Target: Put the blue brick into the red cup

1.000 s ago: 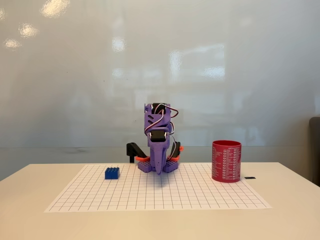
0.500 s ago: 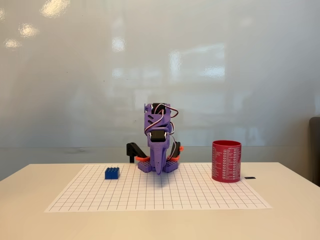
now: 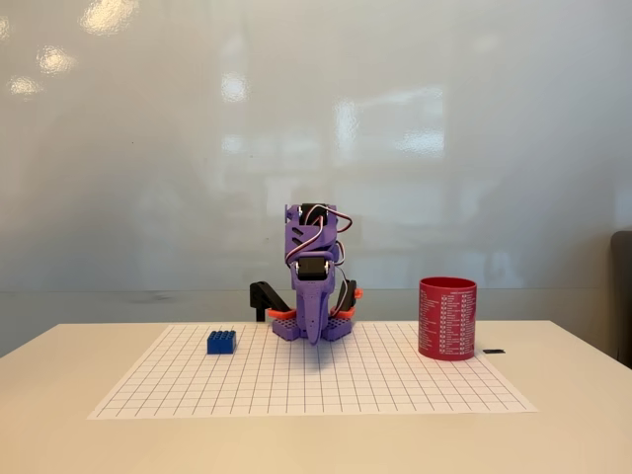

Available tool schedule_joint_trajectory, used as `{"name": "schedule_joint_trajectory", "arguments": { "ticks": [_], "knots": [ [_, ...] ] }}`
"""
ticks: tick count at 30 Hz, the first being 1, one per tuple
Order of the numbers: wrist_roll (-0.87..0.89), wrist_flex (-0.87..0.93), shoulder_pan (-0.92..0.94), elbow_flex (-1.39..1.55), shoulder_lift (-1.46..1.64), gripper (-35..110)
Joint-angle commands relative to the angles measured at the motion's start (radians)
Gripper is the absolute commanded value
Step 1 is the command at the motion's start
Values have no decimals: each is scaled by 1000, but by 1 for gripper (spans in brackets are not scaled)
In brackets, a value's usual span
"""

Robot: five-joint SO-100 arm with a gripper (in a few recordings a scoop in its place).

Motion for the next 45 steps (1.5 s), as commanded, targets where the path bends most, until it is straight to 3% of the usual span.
{"name": "schedule_joint_trajectory", "arguments": {
  "ticks": [1, 11, 17, 23, 28, 37, 45],
  "knots": [
    [0, -12, -12, -12, 2, -1],
    [-17, -23, 57, -83, -18, -1],
    [0, -21, 40, -551, -574, -1],
    [89, 121, 75, -884, -710, -1],
    [143, 212, 233, -937, -811, -1],
    [285, 110, 707, -779, -997, -1],
    [158, -17, 1011, -670, -1127, -1]
  ]
}}
